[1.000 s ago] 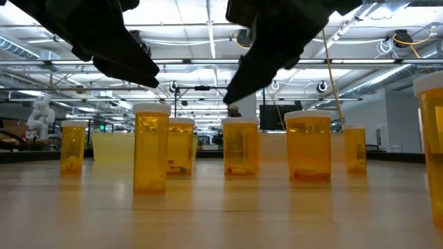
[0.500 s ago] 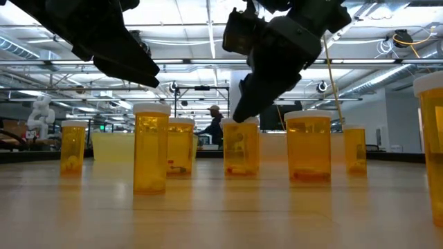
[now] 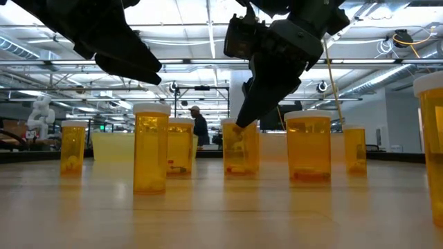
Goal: Pick and place medicine bottles into bin by pill shape (circle, oval)
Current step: Put the big yellow pill bottle into the transparent orange bin
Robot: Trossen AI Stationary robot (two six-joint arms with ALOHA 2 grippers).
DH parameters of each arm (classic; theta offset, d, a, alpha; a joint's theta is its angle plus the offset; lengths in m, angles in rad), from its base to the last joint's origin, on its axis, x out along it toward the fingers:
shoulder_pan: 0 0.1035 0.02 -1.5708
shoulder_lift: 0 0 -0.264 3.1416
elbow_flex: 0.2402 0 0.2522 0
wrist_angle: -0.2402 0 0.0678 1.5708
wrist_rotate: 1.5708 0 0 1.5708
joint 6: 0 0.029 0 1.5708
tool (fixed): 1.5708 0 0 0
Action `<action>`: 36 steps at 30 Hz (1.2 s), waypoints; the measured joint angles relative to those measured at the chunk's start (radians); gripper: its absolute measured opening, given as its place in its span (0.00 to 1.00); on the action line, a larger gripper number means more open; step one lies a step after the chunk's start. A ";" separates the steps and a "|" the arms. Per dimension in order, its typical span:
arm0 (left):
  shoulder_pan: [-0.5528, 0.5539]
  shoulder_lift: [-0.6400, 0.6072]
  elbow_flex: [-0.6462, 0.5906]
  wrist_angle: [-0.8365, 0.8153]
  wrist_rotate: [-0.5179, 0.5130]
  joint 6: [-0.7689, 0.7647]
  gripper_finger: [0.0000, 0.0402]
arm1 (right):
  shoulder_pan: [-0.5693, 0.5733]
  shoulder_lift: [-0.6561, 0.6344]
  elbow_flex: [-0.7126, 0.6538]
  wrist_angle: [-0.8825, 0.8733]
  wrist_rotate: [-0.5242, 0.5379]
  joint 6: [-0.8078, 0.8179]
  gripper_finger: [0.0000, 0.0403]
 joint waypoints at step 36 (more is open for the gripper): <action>0.079 0.000 0.000 -0.003 0.001 0.065 0.86 | -0.336 -0.390 -0.001 -0.214 -0.003 -0.279 0.54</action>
